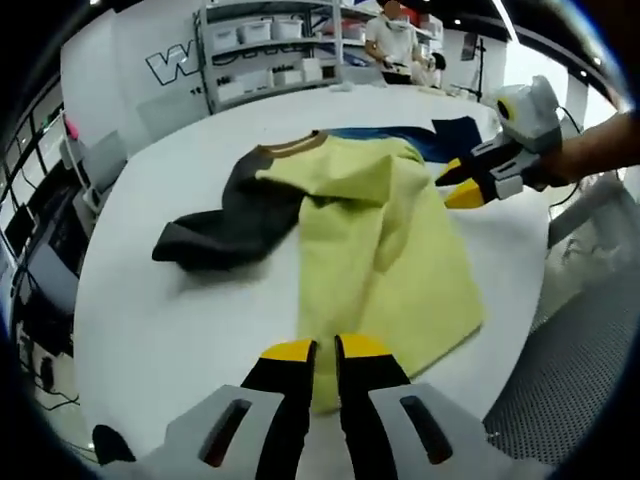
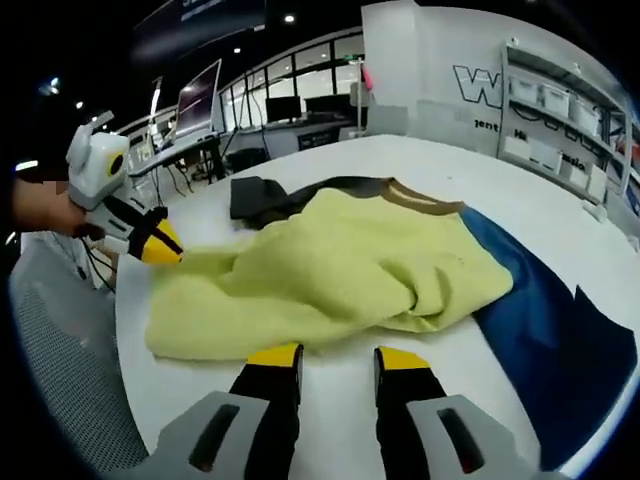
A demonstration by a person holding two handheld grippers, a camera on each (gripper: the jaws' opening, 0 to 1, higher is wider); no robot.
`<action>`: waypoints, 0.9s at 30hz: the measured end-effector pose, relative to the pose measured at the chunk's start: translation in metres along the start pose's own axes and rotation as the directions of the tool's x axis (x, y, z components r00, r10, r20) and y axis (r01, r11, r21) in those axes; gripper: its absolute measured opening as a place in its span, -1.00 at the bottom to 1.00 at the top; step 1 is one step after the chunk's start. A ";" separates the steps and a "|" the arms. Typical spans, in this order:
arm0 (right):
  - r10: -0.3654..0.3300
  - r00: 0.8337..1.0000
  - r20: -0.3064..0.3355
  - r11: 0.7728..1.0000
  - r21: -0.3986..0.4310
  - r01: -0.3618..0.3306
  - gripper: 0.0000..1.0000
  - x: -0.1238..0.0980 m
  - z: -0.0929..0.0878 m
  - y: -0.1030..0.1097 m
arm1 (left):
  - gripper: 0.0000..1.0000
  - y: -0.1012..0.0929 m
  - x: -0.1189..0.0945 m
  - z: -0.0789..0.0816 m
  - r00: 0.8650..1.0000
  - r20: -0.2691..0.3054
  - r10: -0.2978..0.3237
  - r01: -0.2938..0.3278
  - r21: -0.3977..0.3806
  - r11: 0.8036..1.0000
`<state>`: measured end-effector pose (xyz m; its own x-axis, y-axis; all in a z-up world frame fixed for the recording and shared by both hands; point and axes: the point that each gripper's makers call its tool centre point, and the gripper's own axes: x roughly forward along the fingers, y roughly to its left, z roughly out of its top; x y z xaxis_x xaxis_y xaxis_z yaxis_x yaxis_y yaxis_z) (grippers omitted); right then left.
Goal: Fold the garment on the visible template until the final outline fits inside the template.
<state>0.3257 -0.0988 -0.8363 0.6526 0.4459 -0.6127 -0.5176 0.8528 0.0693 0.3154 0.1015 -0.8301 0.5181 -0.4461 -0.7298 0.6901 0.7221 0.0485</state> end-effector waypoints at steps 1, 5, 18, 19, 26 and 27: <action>0.002 1.000 0.000 1.000 0.002 -0.002 -0.54 0.001 0.000 0.000 | -0.77 0.000 0.000 0.001 1.000 0.004 0.000 0.000 -0.001 1.000; 0.003 1.000 -0.012 1.000 0.005 -0.003 -0.61 0.008 0.000 0.002 | -0.76 0.001 0.002 0.000 1.000 0.003 -0.001 0.001 0.002 1.000; 0.011 1.000 0.015 1.000 -0.030 -0.011 -0.98 0.007 0.006 0.010 | -0.78 -0.003 0.006 -0.006 1.000 -0.013 -0.009 0.009 0.029 1.000; 0.011 1.000 0.015 0.999 -0.032 -0.010 -0.99 0.006 0.005 0.010 | -0.79 -0.003 0.006 -0.006 1.000 -0.013 -0.006 0.007 0.035 0.999; -0.006 1.000 0.024 0.999 -0.045 0.007 -1.00 -0.007 0.001 0.002 | -0.83 -0.001 0.007 -0.008 1.000 -0.021 0.003 -0.002 0.041 0.999; -0.008 1.000 0.025 0.999 -0.040 0.009 -1.00 -0.009 0.000 0.001 | -0.83 -0.001 0.006 -0.008 1.000 -0.021 0.003 -0.002 0.041 0.999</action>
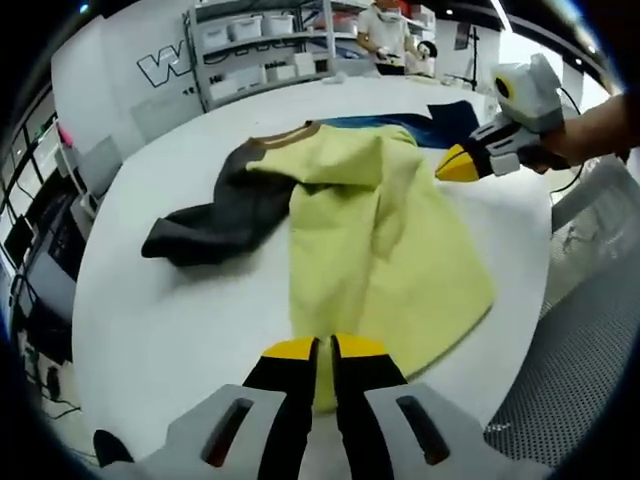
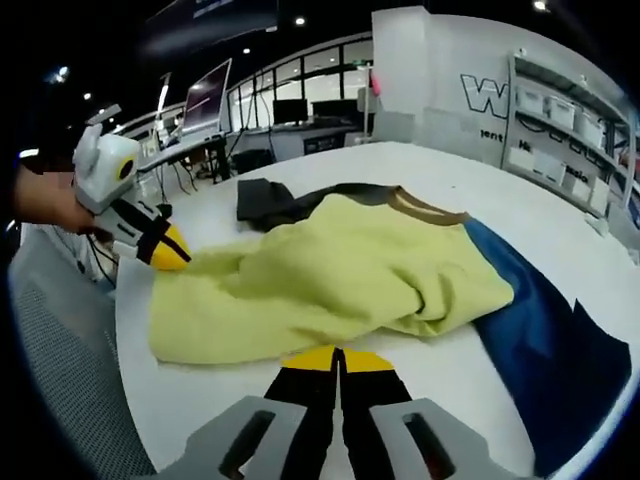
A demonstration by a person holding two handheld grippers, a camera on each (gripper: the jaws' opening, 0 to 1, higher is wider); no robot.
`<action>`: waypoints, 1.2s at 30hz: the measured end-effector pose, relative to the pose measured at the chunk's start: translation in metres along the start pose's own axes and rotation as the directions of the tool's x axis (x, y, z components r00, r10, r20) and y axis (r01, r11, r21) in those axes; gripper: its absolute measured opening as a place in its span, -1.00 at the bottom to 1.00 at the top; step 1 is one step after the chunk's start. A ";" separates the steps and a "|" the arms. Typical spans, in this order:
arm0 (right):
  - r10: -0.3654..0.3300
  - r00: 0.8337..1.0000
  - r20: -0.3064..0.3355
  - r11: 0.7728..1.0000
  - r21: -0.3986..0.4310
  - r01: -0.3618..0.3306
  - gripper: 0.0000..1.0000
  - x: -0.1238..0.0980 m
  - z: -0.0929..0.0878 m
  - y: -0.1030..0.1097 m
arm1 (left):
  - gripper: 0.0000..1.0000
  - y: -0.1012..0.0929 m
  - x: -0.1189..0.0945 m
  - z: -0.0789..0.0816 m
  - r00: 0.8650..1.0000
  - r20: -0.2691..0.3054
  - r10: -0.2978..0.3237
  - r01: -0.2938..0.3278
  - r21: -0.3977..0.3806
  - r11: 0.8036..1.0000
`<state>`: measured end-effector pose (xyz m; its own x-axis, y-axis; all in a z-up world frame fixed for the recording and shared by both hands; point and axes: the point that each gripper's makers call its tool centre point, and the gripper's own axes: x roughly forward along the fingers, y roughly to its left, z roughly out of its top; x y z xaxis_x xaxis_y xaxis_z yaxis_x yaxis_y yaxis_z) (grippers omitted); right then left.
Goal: Fold the garment on the visible template until the final outline fits inside the template.
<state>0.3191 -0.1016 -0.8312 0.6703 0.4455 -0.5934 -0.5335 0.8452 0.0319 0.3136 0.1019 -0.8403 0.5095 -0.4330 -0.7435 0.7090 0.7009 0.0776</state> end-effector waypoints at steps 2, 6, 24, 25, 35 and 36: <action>-0.003 1.000 -0.001 1.000 0.003 0.003 -1.00 0.000 0.000 -0.002 | -0.83 0.000 0.000 0.000 1.000 0.001 -0.001 0.001 0.000 1.000; 0.011 1.000 -0.026 1.000 -0.025 -0.012 -0.97 0.003 -0.005 0.000 | -0.83 0.000 0.000 0.000 1.000 -0.002 -0.003 0.003 -0.001 1.000; 0.009 0.999 -0.034 1.000 -0.012 -0.009 -0.75 0.022 0.003 0.002 | -0.84 0.000 0.000 0.000 1.000 0.002 -0.013 0.013 -0.015 1.000; 0.008 0.999 -0.034 1.000 -0.011 -0.009 -0.78 0.023 0.003 0.002 | -0.84 0.000 0.000 0.000 1.000 0.002 -0.014 0.014 -0.014 1.000; -0.003 1.000 -0.025 0.999 -0.053 0.002 -1.00 0.014 0.004 0.004 | -0.84 0.000 0.001 0.000 1.000 0.002 -0.013 0.013 -0.017 1.000; -0.003 1.000 -0.024 0.998 -0.056 0.002 -1.00 0.012 0.004 0.004 | -0.84 0.000 0.000 0.000 1.000 0.003 -0.012 0.012 -0.019 1.000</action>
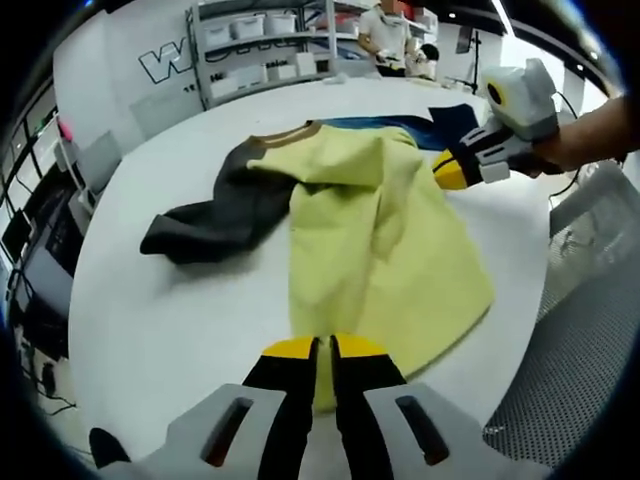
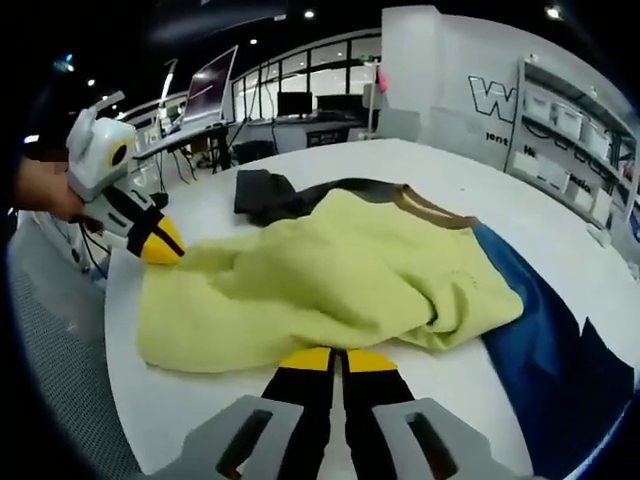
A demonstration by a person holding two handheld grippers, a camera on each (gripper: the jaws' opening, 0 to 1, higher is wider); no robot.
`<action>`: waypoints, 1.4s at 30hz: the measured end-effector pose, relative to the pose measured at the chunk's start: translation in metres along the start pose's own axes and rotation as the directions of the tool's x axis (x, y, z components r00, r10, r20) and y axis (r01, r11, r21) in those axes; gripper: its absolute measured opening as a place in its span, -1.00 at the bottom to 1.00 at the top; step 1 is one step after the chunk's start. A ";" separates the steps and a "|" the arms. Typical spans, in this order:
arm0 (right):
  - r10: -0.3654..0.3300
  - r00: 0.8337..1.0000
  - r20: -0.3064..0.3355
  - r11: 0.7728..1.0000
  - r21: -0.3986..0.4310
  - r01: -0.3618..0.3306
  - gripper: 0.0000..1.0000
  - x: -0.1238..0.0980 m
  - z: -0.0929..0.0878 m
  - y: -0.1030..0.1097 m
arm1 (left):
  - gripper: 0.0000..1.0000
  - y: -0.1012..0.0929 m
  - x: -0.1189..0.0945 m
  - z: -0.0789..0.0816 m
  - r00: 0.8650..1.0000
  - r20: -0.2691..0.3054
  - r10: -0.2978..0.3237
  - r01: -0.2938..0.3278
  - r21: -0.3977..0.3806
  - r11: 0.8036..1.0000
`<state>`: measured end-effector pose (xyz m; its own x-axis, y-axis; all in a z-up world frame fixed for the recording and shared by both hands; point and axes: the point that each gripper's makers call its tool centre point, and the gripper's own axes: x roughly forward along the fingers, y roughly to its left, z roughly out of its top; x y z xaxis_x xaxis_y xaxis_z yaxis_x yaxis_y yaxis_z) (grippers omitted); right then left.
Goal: Fold the garment on the visible template until the final outline fits inside the template.
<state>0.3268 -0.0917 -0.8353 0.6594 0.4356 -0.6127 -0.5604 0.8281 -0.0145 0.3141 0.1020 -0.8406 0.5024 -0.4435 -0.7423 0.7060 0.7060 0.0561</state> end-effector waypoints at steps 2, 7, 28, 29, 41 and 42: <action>-0.001 1.000 0.004 1.000 0.002 0.001 -1.00 -0.005 -0.003 -0.001 | -0.84 0.000 0.000 0.000 1.000 0.002 0.001 -0.001 -0.002 1.000; -0.009 1.000 0.000 1.000 -0.004 0.009 -1.00 -0.019 -0.012 -0.003 | -0.84 0.000 0.000 0.000 1.000 0.005 0.004 -0.004 -0.003 1.000; -0.028 0.998 -0.054 0.999 -0.018 0.027 -1.00 -0.077 -0.040 -0.023 | -0.84 0.000 -0.001 0.000 1.000 0.012 0.005 -0.005 -0.008 1.000; -0.031 0.998 -0.056 0.999 -0.019 0.030 -1.00 -0.080 -0.041 -0.024 | -0.84 0.000 -0.001 0.000 1.000 0.013 0.005 -0.005 -0.010 1.000; -0.034 0.994 -0.107 0.999 -0.029 0.032 -1.00 -0.100 -0.054 -0.025 | -0.84 -0.001 -0.001 0.000 1.000 0.016 0.004 -0.004 -0.013 1.000; -0.034 0.993 -0.112 0.999 -0.034 0.031 -1.00 -0.101 -0.056 -0.025 | -0.84 -0.001 -0.002 0.000 1.000 0.016 0.005 -0.005 -0.013 1.000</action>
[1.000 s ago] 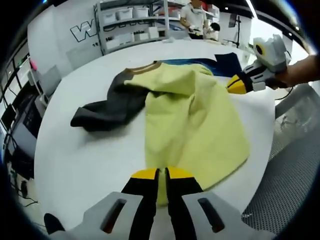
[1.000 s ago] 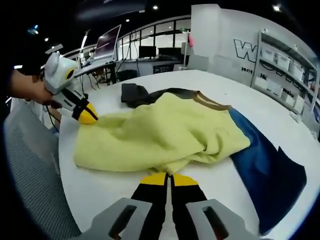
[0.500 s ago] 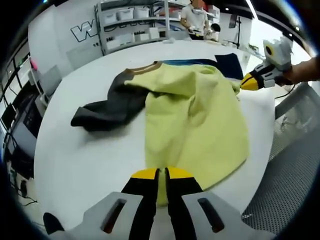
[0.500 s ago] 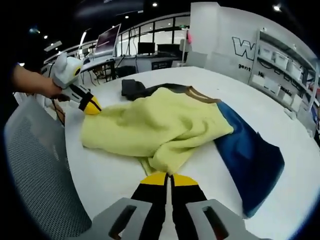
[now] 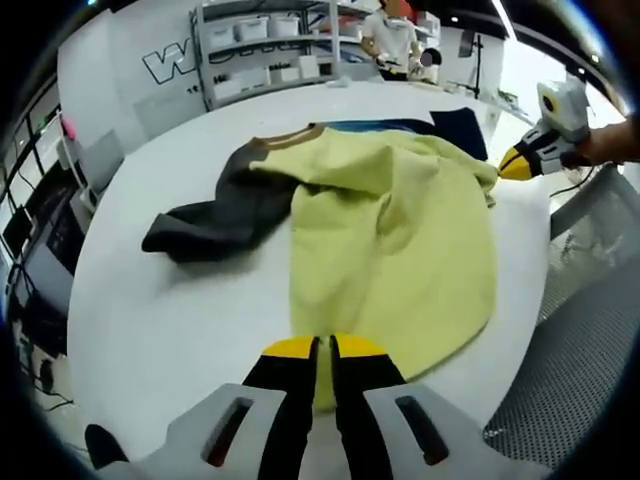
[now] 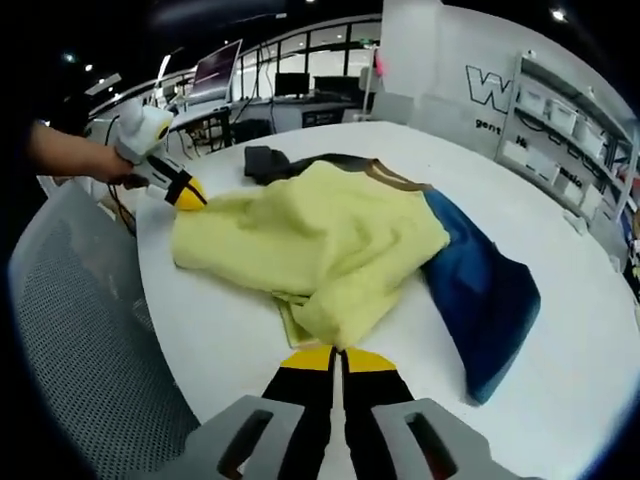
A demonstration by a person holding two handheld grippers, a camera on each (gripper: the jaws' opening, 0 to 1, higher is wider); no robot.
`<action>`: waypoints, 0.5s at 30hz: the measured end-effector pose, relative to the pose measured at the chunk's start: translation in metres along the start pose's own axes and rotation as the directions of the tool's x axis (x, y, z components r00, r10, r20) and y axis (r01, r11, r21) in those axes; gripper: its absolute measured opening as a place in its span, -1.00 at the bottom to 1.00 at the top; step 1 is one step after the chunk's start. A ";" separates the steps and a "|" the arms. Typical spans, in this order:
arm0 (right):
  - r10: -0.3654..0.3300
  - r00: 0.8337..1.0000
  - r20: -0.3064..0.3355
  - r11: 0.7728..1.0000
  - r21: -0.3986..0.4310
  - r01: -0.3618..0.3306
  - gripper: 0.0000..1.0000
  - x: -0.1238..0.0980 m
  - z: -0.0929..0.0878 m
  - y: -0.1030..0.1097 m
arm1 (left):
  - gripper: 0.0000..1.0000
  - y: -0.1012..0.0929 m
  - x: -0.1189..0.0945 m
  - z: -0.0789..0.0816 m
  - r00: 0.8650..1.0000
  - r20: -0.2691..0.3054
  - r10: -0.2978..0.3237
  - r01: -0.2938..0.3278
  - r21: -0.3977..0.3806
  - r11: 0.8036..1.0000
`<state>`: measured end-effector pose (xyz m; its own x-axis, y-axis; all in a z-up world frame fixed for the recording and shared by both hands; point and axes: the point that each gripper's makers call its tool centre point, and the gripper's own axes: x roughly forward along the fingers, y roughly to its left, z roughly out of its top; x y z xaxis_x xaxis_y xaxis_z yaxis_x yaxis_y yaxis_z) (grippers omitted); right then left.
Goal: Fold the garment on the visible template until the final outline fits inside the template.
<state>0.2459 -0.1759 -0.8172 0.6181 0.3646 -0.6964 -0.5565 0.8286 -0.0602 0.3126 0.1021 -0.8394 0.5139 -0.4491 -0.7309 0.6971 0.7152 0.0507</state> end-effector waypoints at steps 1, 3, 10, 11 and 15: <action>0.000 1.000 -0.008 1.000 -0.005 0.000 -1.00 -0.002 -0.003 -0.001 | -0.84 0.000 0.000 0.000 1.000 0.000 0.001 -0.001 0.000 1.000; -0.003 1.000 -0.016 1.000 -0.010 0.003 -1.00 -0.005 -0.007 -0.003 | -0.84 0.000 0.001 0.000 1.000 0.002 0.001 -0.001 -0.001 1.000; -0.032 0.999 -0.038 0.999 0.010 0.033 -1.00 -0.013 -0.018 -0.017 | -0.84 0.001 0.001 0.000 1.000 0.006 0.002 -0.002 -0.005 1.000; -0.040 0.998 -0.042 0.999 0.018 0.041 -1.00 -0.013 -0.021 -0.021 | -0.84 0.001 0.001 0.000 1.000 0.007 0.002 -0.002 -0.005 1.000; -0.069 0.996 -0.054 0.997 0.038 0.072 -1.00 -0.012 -0.028 -0.031 | -0.84 0.001 0.000 0.000 1.000 0.005 0.002 -0.002 -0.003 1.000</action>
<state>0.2405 -0.2176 -0.8270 0.6242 0.2825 -0.7283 -0.4891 0.8683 -0.0824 0.3130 0.1025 -0.8399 0.5175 -0.4503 -0.7276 0.6947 0.7176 0.0500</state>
